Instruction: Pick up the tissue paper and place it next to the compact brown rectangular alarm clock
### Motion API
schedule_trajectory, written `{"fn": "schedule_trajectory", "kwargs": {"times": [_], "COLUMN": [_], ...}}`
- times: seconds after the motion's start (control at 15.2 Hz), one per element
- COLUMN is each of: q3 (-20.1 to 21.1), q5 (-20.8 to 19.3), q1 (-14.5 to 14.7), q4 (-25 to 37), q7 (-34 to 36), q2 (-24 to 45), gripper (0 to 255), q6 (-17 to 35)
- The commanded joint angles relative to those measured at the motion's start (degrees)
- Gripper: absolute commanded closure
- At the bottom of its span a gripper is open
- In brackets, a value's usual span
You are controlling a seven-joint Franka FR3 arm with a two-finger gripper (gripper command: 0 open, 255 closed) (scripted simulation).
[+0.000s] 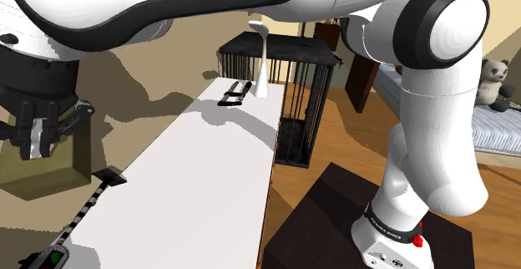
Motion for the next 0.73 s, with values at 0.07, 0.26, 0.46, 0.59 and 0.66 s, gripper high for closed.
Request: {"fn": "schedule_trajectory", "kwargs": {"times": [0.07,0.26,0.46,0.59,0.66], "q3": [-0.44,-0.41,-0.39,-0.38,-0.38], "q5": [-0.10,-0.05,-0.03,-0.05,-0.06], "q1": [-0.53,-0.65,-0.75,-0.80,-0.82], "q4": [-2.63,-4.73,-6.66,-7.85,-8.42], "q7": [-0.19,-0.41,-0.61,-0.73,-0.79], "q2": [0.08,0.24,0.51,0.76,0.91], "gripper": [255,255,255,255,255], "q6": [2.63,4.86,7.04,8.46,9.17]}}
